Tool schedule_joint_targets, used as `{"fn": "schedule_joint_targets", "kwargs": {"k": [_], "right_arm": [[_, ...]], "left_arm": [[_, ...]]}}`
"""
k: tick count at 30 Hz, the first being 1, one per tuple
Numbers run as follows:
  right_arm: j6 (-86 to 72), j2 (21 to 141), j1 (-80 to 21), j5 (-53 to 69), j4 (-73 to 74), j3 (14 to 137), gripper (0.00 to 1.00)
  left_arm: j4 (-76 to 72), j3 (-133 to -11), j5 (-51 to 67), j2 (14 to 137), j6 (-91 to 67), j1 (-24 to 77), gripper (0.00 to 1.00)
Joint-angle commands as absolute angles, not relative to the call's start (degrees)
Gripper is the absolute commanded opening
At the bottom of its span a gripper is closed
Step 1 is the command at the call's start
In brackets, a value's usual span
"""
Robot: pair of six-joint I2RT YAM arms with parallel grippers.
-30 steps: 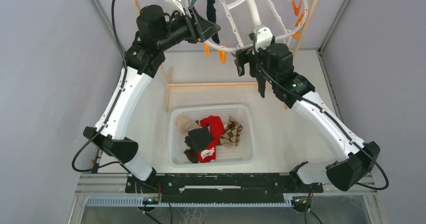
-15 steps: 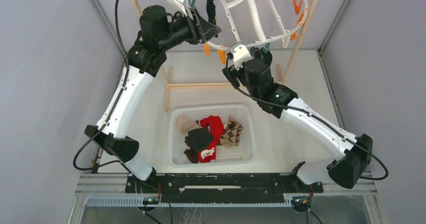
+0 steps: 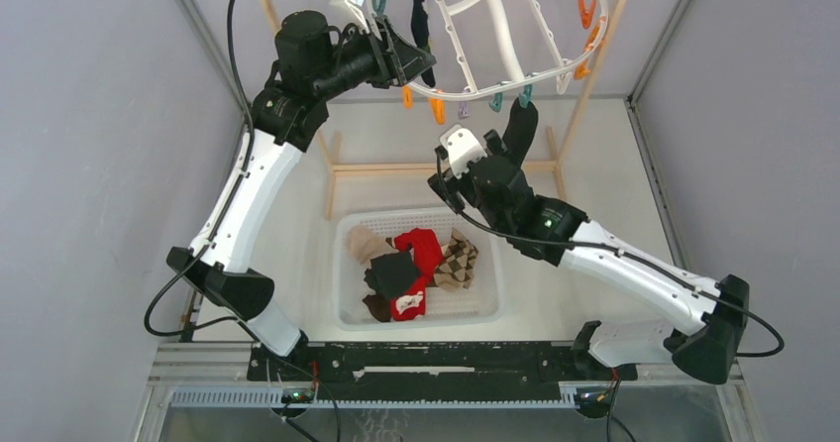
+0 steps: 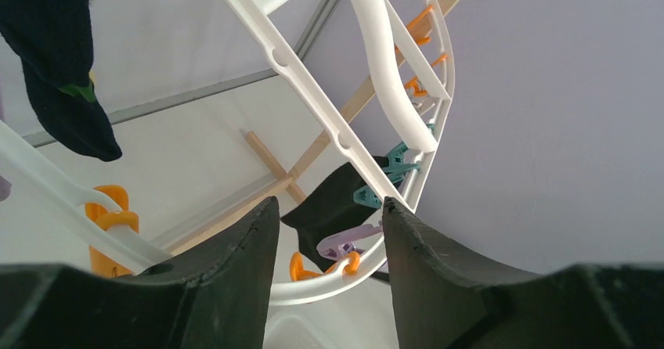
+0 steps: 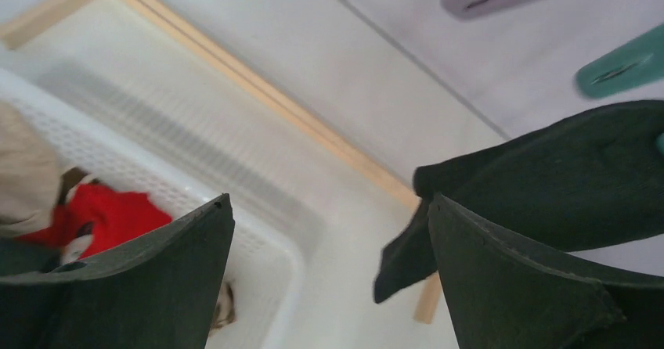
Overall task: Remove the socks clipped to the hanger
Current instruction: Adjust the hanger on the clothesline.
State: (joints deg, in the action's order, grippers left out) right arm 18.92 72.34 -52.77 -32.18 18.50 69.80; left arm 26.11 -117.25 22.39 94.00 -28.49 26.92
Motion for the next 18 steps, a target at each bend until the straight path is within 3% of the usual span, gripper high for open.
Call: {"fn": "schedule_joint_targets", "kwargs": {"k": [1, 4, 10, 18], "right_arm": [[9.87, 65.51, -53.52, -29.01, 19.33, 67.04, 1.0], [4.6, 61.46, -50.65, -27.4, 18.92, 64.18, 1.0], [-7.27, 52.69, -36.91, -17.09, 17.75, 58.07, 1.0], [-15.98, 45.07, -19.18, -4.96, 14.9, 51.67, 1.0]], "left_arm": [[25.56, -119.77, 22.15, 91.31, -28.01, 26.54, 0.56], [25.49, -119.4, 22.24, 90.42, -28.2, 26.54, 0.56], [25.56, -119.01, 21.95, 88.43, -28.52, 26.55, 0.73], [26.06, -118.59, 21.69, 86.83, -28.34, 26.54, 0.75]]}}
